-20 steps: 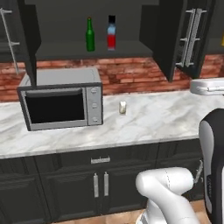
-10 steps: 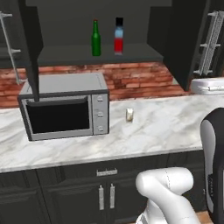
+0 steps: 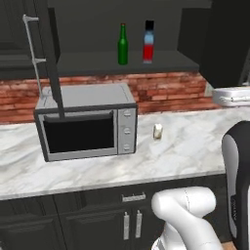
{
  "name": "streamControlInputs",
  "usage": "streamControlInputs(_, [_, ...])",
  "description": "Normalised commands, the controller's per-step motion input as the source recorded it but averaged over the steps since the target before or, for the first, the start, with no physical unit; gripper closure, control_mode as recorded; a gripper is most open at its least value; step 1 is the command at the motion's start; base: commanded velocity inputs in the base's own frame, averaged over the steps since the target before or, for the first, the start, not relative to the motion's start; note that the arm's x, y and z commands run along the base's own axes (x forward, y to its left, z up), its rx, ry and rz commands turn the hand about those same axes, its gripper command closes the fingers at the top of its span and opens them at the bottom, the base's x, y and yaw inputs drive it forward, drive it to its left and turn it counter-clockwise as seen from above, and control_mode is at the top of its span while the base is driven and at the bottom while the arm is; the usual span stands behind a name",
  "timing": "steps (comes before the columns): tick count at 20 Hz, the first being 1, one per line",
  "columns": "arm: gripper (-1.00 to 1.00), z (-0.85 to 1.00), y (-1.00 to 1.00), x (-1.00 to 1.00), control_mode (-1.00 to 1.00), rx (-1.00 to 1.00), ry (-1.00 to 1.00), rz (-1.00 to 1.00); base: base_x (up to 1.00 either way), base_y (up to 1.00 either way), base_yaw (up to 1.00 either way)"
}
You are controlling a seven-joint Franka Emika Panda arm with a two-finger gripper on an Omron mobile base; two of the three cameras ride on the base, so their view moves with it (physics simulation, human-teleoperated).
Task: Sort all alcoholic drinks to one cabinet, and non-alcoholic drinks to the other.
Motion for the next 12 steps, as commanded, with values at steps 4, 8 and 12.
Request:
streamControlInputs(4, [-1.00, 0.00, 0.00, 0.00, 1.00, 0.00, 0.00, 0.00, 0.43, 0.12, 0.00])
streamControlInputs(8, [-1.00, 0.00, 0.00, 0.00, 1.00, 0.00, 0.00, 0.00, 0.45, 0.01, 0.00])
streamControlInputs(12, [-1.00, 0.00, 0.00, 0.00, 1.00, 0.00, 0.00, 0.00, 0.43, 0.01, 0.00])
